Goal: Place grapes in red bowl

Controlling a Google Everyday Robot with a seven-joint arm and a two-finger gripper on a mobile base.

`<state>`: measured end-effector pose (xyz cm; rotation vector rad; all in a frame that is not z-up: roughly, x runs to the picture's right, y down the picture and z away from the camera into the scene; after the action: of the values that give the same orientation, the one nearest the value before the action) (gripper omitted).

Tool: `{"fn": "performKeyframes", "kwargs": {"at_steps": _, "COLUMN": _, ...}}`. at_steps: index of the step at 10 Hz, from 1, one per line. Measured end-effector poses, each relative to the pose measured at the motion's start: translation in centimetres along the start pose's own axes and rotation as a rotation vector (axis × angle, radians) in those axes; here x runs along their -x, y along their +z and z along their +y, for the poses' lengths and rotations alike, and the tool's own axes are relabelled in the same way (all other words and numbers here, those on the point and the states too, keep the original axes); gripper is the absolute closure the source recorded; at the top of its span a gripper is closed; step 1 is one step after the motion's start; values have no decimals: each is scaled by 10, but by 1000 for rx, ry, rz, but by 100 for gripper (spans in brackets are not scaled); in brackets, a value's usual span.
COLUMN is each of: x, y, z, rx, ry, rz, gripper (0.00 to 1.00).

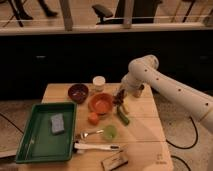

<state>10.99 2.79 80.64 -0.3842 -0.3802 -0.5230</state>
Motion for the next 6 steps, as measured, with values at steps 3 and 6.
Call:
{"fn": "performKeyframes", "kwargs": {"at_steps": 3, "x": 2, "y": 2, "z": -3, "rx": -2, "ry": -21, "rz": -14, "gripper": 100}}
{"fn": "performKeyframes", "kwargs": {"at_steps": 6, "x": -1, "y": 5, "z": -5, "rx": -3, "ry": -39, "rz": -25, "gripper": 100}}
